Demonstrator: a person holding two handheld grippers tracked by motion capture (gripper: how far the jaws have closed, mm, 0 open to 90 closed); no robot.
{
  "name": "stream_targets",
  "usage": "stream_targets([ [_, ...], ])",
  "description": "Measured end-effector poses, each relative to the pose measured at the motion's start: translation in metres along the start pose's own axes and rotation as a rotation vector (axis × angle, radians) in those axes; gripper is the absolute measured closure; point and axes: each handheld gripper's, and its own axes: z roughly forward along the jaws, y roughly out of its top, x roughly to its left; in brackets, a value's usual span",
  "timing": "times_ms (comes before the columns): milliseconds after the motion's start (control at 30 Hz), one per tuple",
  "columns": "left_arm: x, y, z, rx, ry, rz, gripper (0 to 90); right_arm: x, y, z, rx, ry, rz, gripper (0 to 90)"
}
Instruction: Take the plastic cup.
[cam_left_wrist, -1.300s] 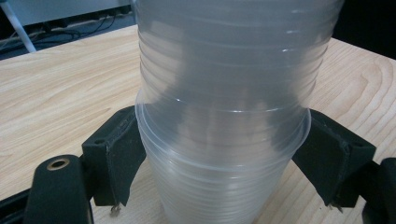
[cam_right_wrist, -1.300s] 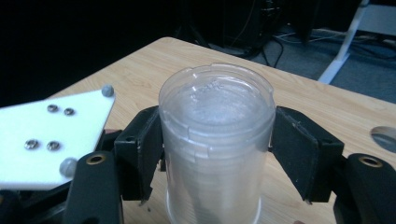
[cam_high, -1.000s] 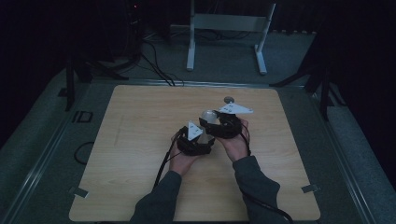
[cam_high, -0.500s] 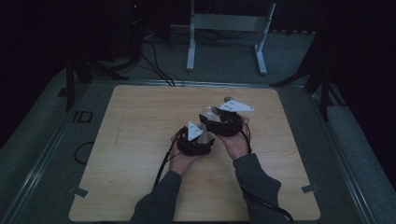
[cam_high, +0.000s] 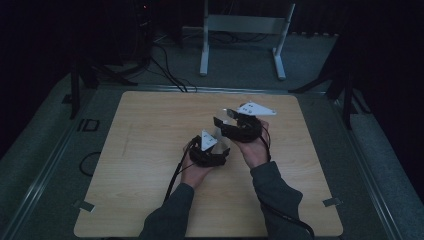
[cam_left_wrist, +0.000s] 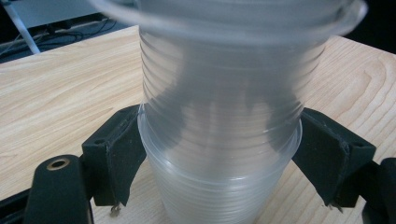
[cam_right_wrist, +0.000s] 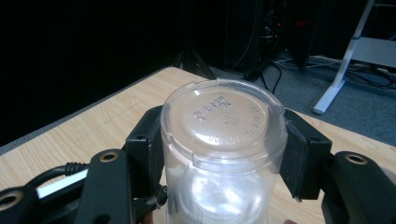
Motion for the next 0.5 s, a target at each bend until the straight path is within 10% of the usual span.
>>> stream_targets([
  [500, 0.000, 0.000, 0.000, 0.004, 0.000, -0.001, 20.3, 0.002, 0.014, -0.012, -0.043, -0.001, -0.002, 40.7],
])
